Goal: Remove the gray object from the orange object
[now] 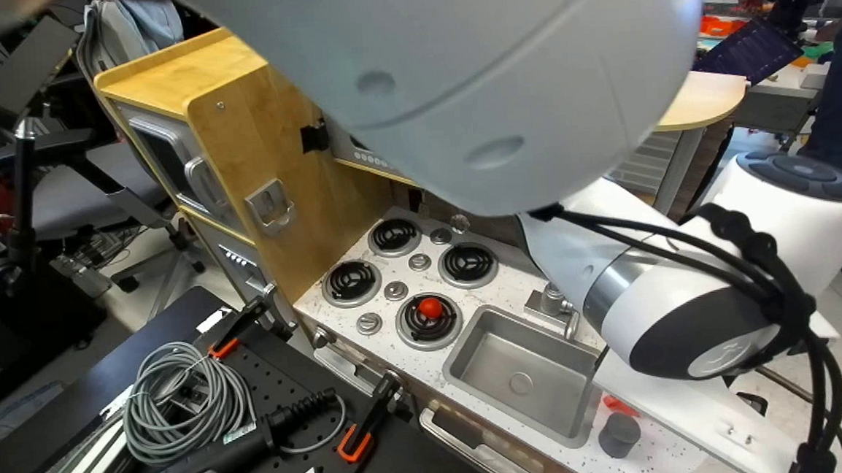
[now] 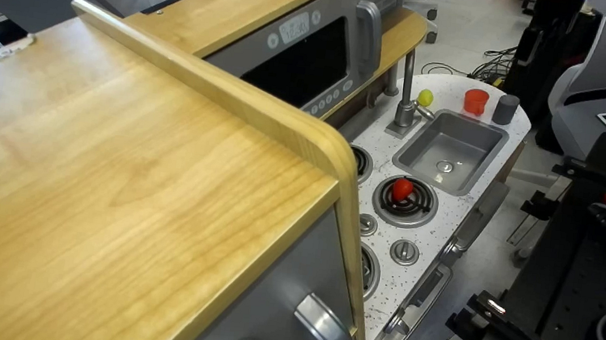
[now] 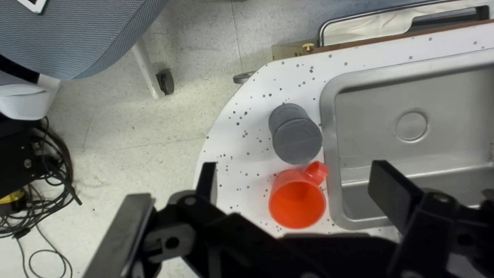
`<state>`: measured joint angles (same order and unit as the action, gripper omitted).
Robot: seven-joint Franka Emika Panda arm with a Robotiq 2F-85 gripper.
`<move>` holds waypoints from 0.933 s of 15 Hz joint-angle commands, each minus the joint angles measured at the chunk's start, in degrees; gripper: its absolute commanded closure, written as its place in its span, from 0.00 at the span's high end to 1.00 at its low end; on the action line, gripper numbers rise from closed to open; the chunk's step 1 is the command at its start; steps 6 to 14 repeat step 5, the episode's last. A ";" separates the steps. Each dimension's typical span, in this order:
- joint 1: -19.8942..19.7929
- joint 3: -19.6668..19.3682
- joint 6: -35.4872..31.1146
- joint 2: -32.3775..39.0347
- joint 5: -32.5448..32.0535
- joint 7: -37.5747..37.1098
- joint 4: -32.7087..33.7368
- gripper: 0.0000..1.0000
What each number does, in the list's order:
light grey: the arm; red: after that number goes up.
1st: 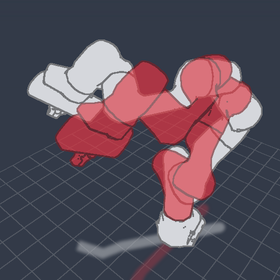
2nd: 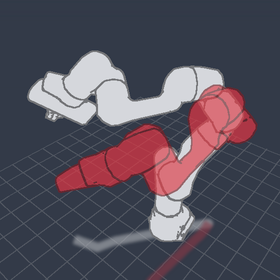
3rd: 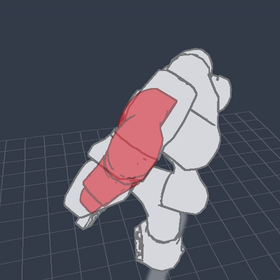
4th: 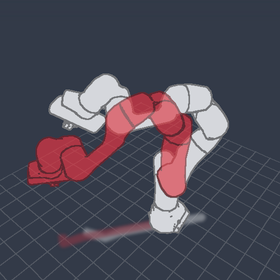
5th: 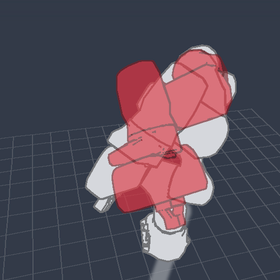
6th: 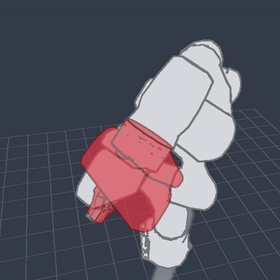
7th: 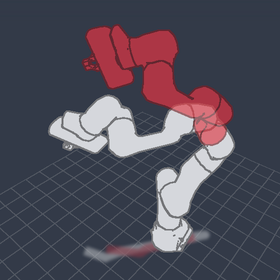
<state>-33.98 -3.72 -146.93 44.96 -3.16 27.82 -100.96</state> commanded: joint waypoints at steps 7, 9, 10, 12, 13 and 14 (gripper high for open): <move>0.77 -0.80 1.86 -7.46 0.80 1.69 -6.34 1.00; 0.77 -0.80 1.86 -7.46 0.80 1.69 -6.34 1.00; 0.77 -0.80 1.86 -7.46 0.80 1.69 -6.34 1.00; 0.77 -0.80 1.86 -7.46 0.80 1.69 -6.34 1.00; 0.77 -0.80 1.86 -7.46 0.80 1.69 -6.34 1.00; 0.77 -0.80 1.86 -7.46 0.80 1.69 -6.34 1.00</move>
